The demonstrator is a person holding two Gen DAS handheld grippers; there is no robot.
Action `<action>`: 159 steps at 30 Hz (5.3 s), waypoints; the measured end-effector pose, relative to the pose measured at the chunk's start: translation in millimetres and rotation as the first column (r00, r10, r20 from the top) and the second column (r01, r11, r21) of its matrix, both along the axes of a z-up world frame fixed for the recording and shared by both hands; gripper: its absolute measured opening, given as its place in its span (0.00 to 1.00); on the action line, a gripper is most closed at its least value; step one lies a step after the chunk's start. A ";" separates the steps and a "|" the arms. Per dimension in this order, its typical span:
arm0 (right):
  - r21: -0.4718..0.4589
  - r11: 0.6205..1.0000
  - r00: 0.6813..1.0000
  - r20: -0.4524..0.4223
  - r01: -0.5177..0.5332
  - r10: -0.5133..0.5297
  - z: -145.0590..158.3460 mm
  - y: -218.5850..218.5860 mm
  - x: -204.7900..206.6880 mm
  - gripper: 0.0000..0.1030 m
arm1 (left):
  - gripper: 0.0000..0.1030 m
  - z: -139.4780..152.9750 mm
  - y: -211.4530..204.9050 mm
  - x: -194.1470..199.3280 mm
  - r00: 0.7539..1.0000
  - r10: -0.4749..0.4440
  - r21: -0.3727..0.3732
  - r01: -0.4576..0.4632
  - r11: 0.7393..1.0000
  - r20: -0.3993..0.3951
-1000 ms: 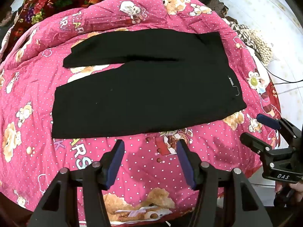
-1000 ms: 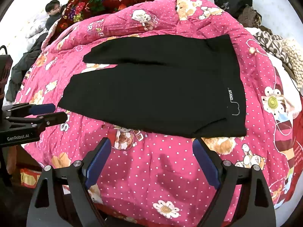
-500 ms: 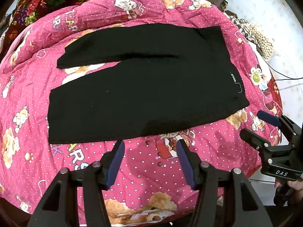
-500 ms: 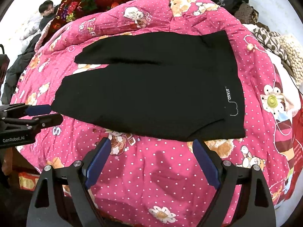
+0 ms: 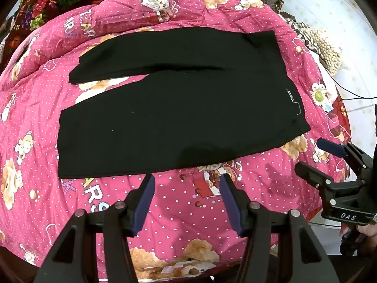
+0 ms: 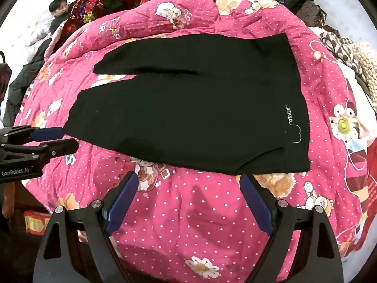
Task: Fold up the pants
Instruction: 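Move both grippers toward the hem end of the black trousers, then close both grippers on the trouser leg ends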
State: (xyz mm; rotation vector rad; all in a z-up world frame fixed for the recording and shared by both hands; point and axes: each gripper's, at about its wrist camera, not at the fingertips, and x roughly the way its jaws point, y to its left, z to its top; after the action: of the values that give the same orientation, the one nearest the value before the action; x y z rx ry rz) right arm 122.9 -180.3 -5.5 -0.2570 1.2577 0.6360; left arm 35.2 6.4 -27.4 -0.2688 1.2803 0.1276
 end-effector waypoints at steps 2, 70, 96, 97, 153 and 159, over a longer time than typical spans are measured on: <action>0.003 1.000 1.000 -0.001 0.000 0.000 0.9 0.0 -0.6 0.86 | 0.58 -0.1 -1.4 -0.4 1.000 -0.002 -0.003 0.002 1.000 -0.003; -0.064 0.998 0.999 -0.054 0.000 -0.003 -10.9 8.8 -4.0 0.85 | 0.58 -4.8 6.1 -5.3 1.000 0.014 -0.010 -0.014 1.000 -0.007; -0.057 0.998 0.998 -0.063 -0.021 0.017 -18.1 14.3 -4.4 0.85 | 0.58 -8.7 6.9 1.1 1.000 0.016 -0.005 -0.016 1.000 -0.012; -0.056 0.998 0.998 -0.068 -0.020 0.017 -18.7 14.4 -4.0 0.85 | 0.58 -8.5 7.0 0.8 1.000 0.016 -0.005 -0.016 1.000 -0.012; -0.110 0.993 0.989 -0.142 -0.045 0.029 -56.7 57.3 77.8 0.85 | 0.58 -52.8 58.1 87.8 0.997 0.009 -0.068 -0.014 0.998 -0.072; -0.113 0.992 0.992 -0.115 -0.061 0.048 -63.0 77.6 118.6 0.85 | 0.58 -57.5 93.6 123.2 0.998 0.035 -0.042 -0.037 0.998 -0.049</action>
State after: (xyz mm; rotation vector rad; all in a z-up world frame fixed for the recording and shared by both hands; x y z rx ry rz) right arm 241.5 -102.6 -68.5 -0.3568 1.4017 0.6317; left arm 158.4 100.0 -84.9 -0.3269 1.3276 0.1383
